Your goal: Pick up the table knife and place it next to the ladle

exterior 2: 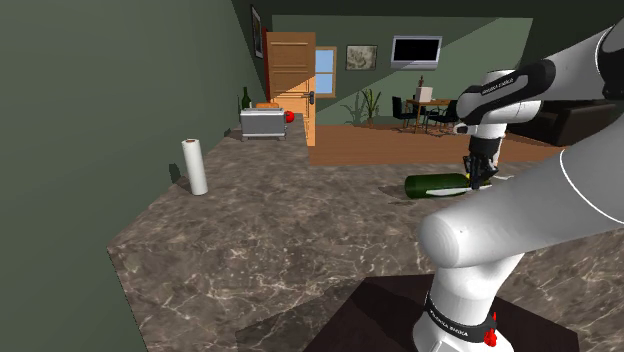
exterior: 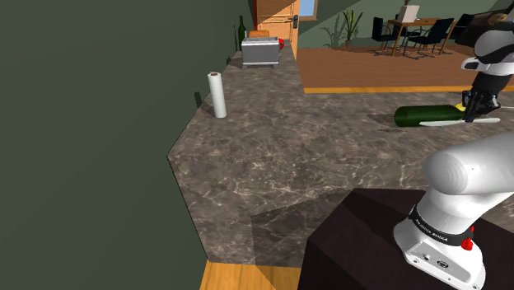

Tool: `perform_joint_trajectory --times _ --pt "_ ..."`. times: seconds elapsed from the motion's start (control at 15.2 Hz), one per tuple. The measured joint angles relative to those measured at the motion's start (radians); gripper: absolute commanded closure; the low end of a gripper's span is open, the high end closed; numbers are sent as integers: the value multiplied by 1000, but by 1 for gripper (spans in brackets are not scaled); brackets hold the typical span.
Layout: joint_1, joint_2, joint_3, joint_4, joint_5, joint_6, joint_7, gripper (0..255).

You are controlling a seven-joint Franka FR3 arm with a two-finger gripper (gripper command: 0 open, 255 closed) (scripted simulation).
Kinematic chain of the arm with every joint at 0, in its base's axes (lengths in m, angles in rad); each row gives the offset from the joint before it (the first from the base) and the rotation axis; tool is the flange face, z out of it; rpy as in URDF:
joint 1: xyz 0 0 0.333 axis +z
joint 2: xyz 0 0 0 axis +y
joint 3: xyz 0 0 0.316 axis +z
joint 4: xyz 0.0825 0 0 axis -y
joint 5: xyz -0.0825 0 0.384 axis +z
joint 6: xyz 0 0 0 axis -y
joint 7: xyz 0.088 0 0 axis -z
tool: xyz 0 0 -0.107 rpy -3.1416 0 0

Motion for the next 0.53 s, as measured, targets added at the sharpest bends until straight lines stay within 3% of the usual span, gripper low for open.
perform_joint_trajectory --times 0.53 --pt "5 49 -68 -72 -37 125 5 255"
